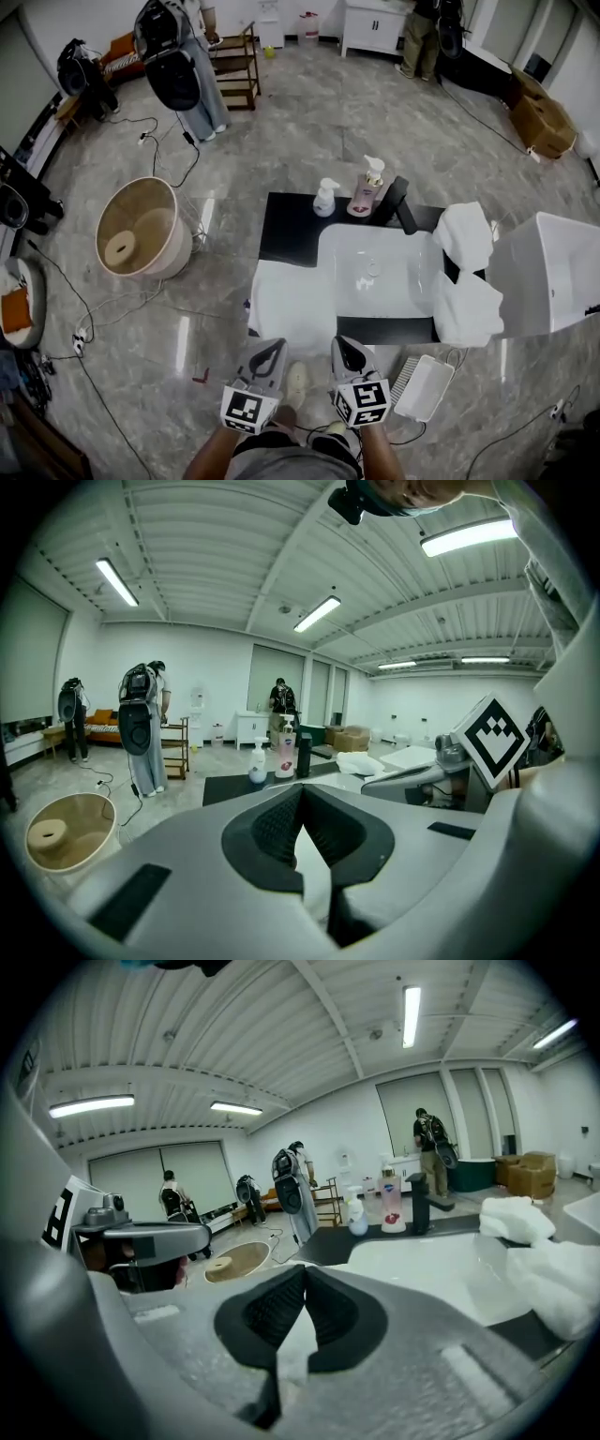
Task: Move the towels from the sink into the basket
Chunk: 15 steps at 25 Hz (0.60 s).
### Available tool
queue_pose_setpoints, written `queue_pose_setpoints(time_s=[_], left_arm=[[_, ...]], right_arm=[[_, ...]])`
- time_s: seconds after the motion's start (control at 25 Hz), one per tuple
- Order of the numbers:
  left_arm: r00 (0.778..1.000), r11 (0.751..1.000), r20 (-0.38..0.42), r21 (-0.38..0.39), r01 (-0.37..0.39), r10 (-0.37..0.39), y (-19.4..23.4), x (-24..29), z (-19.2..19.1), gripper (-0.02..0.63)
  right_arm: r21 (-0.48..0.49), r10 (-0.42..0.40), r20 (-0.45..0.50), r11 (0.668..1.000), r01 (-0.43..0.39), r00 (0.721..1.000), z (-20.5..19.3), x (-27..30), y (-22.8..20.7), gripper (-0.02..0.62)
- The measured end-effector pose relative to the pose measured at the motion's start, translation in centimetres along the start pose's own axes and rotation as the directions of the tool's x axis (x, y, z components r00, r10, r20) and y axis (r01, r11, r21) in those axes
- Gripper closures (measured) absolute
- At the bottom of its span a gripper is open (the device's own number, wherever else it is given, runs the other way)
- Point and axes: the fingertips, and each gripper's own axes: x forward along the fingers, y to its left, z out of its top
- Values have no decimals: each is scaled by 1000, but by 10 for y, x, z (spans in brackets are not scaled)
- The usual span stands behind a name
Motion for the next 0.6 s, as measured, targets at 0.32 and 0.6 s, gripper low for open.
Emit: queue_pose_setpoints(time_s=[0.32,0.6], left_arm=[[997,998,-55,-22,53,-54,24,33,-30,598],[992,996,-90,-38,83,-86,33,45,-49,598]], right_arm=[[46,-58,-88,997,62,994,-39,40,-17,592],[81,-65,-139,994,77,988,-63,62,-20,272]])
